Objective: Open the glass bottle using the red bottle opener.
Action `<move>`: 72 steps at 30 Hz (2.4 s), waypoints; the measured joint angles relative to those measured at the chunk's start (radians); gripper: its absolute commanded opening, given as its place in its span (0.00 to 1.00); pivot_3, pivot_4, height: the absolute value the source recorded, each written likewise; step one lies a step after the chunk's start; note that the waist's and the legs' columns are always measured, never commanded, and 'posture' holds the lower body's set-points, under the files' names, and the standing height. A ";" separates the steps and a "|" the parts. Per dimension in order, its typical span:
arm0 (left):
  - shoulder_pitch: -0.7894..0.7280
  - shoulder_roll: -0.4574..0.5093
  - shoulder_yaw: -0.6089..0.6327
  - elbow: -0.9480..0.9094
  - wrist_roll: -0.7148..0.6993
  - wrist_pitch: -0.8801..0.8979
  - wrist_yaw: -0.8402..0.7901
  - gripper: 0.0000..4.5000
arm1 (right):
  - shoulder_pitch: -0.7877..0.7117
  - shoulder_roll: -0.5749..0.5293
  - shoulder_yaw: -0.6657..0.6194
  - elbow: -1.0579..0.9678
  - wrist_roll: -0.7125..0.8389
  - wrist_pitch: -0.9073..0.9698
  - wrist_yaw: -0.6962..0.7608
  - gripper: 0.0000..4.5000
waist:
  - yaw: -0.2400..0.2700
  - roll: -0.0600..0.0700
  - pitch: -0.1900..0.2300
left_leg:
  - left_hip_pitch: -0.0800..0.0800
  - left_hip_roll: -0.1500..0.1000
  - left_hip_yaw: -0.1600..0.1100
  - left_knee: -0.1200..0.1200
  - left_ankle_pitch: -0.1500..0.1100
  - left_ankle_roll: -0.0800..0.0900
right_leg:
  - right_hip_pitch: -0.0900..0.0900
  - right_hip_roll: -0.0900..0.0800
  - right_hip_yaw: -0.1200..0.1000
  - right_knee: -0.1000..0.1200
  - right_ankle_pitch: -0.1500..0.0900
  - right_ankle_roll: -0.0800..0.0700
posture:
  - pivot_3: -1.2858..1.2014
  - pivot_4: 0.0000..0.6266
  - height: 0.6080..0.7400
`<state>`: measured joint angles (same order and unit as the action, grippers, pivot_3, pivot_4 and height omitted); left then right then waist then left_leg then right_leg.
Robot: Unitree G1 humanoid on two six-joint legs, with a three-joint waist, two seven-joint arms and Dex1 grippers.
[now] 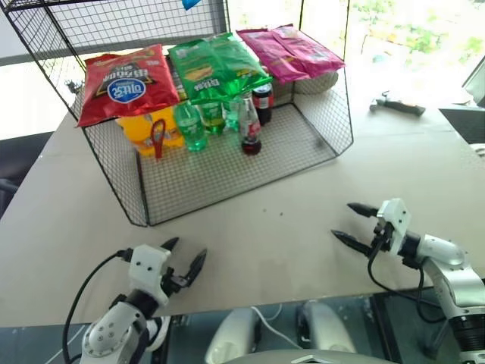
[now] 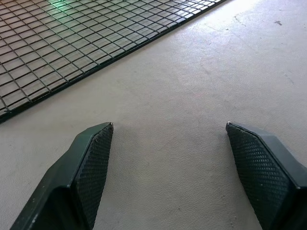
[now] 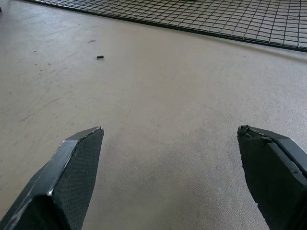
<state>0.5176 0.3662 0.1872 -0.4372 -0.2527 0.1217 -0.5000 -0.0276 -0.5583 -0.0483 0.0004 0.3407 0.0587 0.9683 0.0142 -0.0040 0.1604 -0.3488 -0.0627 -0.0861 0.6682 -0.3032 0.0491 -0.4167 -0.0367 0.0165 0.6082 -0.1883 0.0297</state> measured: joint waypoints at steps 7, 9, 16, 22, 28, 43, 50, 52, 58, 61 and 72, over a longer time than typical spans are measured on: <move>-0.003 0.000 0.000 0.006 -0.012 -0.005 -0.017 0.86 | 0.003 0.000 0.000 0.009 0.001 -0.024 0.004 0.99 | 0.000 0.000 0.000 | 0.000 0.000 0.000 0.000 0.000 0.000 | 0.000 0.000 0.000 0.000 0.000 0.000 | 0.52 0.24 0.96; -0.004 0.000 0.001 0.009 -0.016 -0.007 -0.019 0.86 | 0.004 0.000 0.000 0.016 0.001 -0.030 0.005 0.99 | 0.000 0.000 0.000 | 0.000 0.000 0.000 0.000 0.000 0.000 | 0.000 0.000 0.000 0.000 0.000 0.000 | 0.52 0.24 0.96; -0.005 -0.001 0.001 0.014 -0.023 -0.015 -0.019 0.86 | 0.004 0.000 0.000 0.023 0.001 -0.044 0.007 0.99 | 0.000 0.000 0.000 | 0.000 0.000 0.000 0.000 0.000 0.000 | 0.000 0.000 0.000 0.000 0.000 0.000 | 0.52 0.24 0.96; -0.028 -0.008 0.000 0.017 -0.025 -0.026 -0.019 0.86 | 0.000 0.000 0.000 0.041 0.001 -0.053 0.009 0.99 | 0.000 0.000 0.000 | 0.000 0.000 0.000 0.000 0.000 0.000 | 0.000 0.000 0.000 0.000 0.000 0.000 | 0.52 0.24 0.96; -0.103 -0.023 0.000 0.027 -0.024 -0.043 0.000 0.86 | -0.008 0.007 0.001 0.046 0.001 -0.069 0.021 0.99 | 0.000 0.000 0.000 | 0.000 0.000 0.000 0.000 0.000 0.000 | 0.000 0.000 0.000 0.000 0.001 0.001 | 0.52 0.24 0.96; -0.589 -0.068 0.051 0.198 0.116 -0.106 0.287 0.86 | -0.123 0.095 0.076 -0.355 0.241 0.212 -0.030 0.99 | 0.003 -0.001 0.000 | -0.001 -0.002 -0.002 0.000 0.002 -0.005 | -0.001 -0.001 -0.002 0.000 0.005 0.000 | 0.52 0.24 0.96; -0.672 -0.057 0.048 0.297 0.132 -0.121 0.286 0.86 | -0.135 0.097 0.079 -0.377 0.246 0.248 -0.069 0.99 | 0.002 -0.001 0.000 | -0.010 -0.003 -0.003 0.001 0.003 -0.005 | -0.010 -0.001 -0.002 0.002 0.005 0.000 | 0.52 0.24 0.96; -0.706 -0.054 0.045 0.334 0.132 -0.127 0.279 0.86 | -0.135 0.099 0.080 -0.377 0.245 0.248 -0.077 0.99 | 0.003 -0.002 -0.001 | -0.014 -0.003 -0.003 0.001 0.004 -0.006 | -0.014 -0.001 -0.003 0.003 0.006 -0.001 | 0.52 0.24 0.96; -0.813 -0.044 0.037 0.410 0.130 -0.163 0.255 0.25 | -0.134 0.098 0.080 -0.380 0.238 0.246 -0.084 1.00 | 0.000 -0.002 -0.001 | -0.014 -0.003 -0.003 0.001 0.004 -0.006 | -0.014 -0.001 -0.002 0.002 0.006 -0.001 | 0.52 0.24 0.96; -0.814 -0.043 0.038 0.415 0.130 -0.168 0.245 0.01 | -0.131 0.098 0.080 -0.380 0.235 0.245 -0.085 1.00 | -0.001 -0.002 -0.001 | -0.014 -0.003 -0.003 0.001 0.004 -0.006 | -0.015 -0.001 -0.001 0.002 0.006 -0.001 | 0.52 0.24 0.96; -0.776 -0.045 0.039 0.406 0.122 -0.169 0.247 0.01 | -0.131 0.099 0.080 -0.377 0.217 0.240 -0.084 1.00 | 0.000 -0.002 -0.001 | -0.014 -0.003 -0.003 0.001 0.004 -0.006 | -0.015 -0.001 -0.002 0.003 0.006 -0.001 | 0.52 0.24 0.96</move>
<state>-0.2589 0.3215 0.2257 -0.0309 -0.1305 -0.0478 -0.2531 -0.1587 -0.4593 0.0317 -0.3762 0.5579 0.2986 0.8844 0.0147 -0.0062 0.1594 -0.3627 -0.0658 -0.0886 0.6693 -0.2996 0.0432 -0.4317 -0.0378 0.0149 0.6113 -0.1825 0.0290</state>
